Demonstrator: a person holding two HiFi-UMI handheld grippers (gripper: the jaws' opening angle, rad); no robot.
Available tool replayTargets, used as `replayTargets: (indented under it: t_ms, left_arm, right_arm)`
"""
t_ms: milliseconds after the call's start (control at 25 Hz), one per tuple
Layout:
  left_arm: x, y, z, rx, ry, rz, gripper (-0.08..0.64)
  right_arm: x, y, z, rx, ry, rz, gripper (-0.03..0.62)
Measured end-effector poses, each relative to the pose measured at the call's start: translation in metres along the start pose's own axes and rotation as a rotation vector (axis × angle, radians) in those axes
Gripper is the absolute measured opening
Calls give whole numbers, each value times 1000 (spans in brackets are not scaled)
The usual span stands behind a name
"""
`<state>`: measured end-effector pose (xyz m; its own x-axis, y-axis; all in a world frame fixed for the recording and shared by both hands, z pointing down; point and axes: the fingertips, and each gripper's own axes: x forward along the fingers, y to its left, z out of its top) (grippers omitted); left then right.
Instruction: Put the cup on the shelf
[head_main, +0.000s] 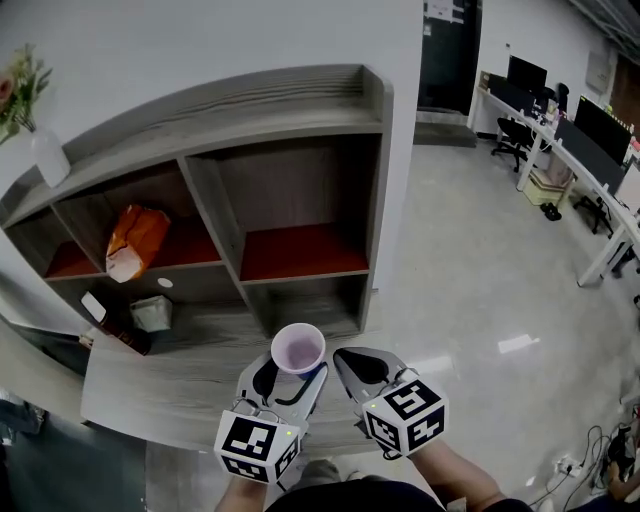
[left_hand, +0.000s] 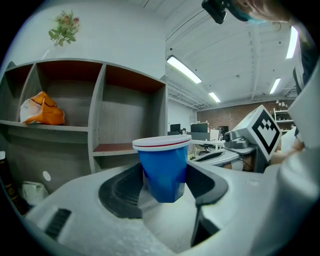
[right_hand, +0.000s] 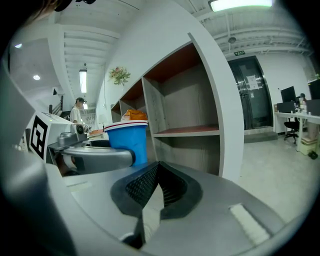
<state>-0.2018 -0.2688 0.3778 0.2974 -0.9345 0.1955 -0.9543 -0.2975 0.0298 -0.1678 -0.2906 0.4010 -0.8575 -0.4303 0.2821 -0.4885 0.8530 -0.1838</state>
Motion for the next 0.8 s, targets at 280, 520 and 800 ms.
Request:
replayTargets:
  t_ms: [280, 520, 800]
  left_arm:
    - [33, 14, 24, 31, -20, -68, 258]
    - [58, 20, 41, 57, -33, -117, 258]
    - [84, 35, 60, 78, -52, -132, 258]
  right_arm:
    - [12, -21, 17, 21, -15, -62, 0]
    - [18, -39, 40, 25, -50, -113, 0]
    - [22, -53, 57, 25, -65, -156, 0]
